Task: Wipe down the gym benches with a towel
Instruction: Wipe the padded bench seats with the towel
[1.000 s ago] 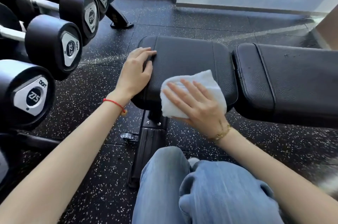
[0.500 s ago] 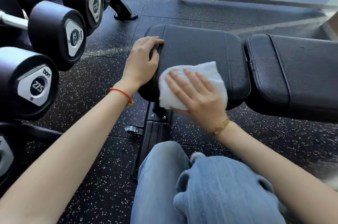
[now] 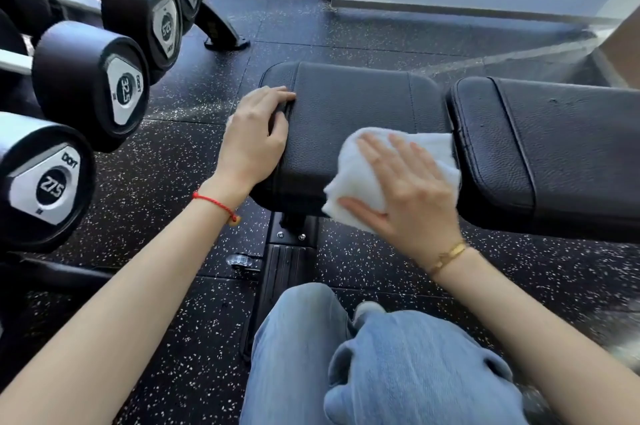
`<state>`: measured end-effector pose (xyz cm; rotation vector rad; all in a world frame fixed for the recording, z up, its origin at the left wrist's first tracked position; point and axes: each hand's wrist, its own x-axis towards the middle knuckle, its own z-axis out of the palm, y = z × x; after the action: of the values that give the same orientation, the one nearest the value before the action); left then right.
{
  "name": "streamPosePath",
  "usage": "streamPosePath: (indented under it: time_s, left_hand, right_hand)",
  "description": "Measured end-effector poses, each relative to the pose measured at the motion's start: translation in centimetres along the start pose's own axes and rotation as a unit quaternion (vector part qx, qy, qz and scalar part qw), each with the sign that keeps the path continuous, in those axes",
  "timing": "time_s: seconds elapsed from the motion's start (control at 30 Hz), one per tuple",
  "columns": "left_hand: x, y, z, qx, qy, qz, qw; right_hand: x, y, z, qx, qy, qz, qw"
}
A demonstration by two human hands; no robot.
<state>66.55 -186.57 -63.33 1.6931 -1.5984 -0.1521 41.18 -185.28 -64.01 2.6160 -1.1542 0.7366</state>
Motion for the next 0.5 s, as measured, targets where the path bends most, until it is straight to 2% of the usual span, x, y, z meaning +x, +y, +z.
streamPosePath:
  time_s: [0.07,0.13,0.2,0.3,0.37,0.43,0.5]
  left_hand:
    - [0.0,0.1,0.1,0.012,-0.004,-0.002,1.0]
    - [0.0,0.2,0.2,0.025,-0.009,-0.008,1.0]
    - [0.0,0.4,0.2,0.031,-0.012,-0.011,0.999]
    - [0.0,0.6,0.1,0.032,-0.014,-0.006,0.999]
    - [0.0,0.5,-0.1,0.034,-0.015,0.001,0.999]
    - [-0.1,0.4,-0.1,0.037,-0.02,0.005,0.999]
    - [-0.1,0.4,0.0,0.045,-0.023,0.003,0.999]
  right_hand:
    - [1.2,2.2,-0.7,0.035,-0.03,0.087,0.995]
    - [4.9,3.8,-0.6,0.049,-0.098,0.14,0.984]
    - [9.5,4.7,0.7,0.039,-0.177,0.144,0.973]
    - [13.5,3.2,2.9,0.048,-0.23,0.103,0.966]
    - [12.4,2.1,2.4,0.06,-0.222,0.059,0.971]
    - [9.3,2.3,1.0,0.078,-0.171,0.018,0.982]
    - [7.0,4.1,-0.3,0.097,-0.147,0.02,0.984]
